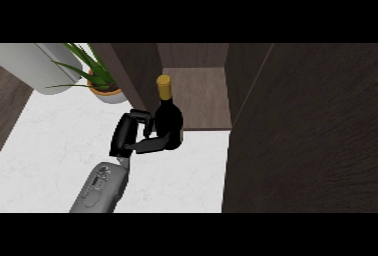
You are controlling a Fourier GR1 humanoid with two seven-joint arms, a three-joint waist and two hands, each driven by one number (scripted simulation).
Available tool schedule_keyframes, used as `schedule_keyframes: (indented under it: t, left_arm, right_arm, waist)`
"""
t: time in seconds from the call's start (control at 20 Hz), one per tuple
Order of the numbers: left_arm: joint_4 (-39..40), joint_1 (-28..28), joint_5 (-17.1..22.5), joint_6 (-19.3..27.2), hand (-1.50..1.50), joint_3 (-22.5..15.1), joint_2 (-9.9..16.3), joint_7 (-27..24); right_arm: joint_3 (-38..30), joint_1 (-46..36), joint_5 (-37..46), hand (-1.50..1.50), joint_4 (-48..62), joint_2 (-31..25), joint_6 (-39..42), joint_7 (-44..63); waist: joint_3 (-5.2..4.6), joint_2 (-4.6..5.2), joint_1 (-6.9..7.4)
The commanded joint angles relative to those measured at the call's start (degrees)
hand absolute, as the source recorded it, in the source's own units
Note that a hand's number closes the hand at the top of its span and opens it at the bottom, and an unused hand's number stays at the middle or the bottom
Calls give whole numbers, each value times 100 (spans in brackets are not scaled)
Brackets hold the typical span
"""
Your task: Pick up the wine, place it into the cabinet and close the cabinet
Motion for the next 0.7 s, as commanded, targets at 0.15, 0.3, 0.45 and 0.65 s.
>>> schedule_keyframes:
  t: [0.15,0.3,0.45,0.65]
  left_arm:
    - [258,-726,-174,860,150,-698,-14,603]
    - [735,-1090,154,1140,150,-900,-12,584]
    - [731,-1378,606,1426,150,-1183,-8,830]
    - [662,-1391,558,1743,150,-1346,-4,1065]
  right_arm:
    - [-117,-1,-482,-150,-828,-20,-195,508]
    - [-244,170,-524,-150,-612,-64,70,172]
    - [-119,119,-422,-150,-421,-31,128,43]
    - [-399,230,-727,-150,-525,-169,212,77]
  waist:
    - [-2,10,-6]
    - [-3,22,-72]
    - [-6,37,-169]
    - [-1,26,-133]
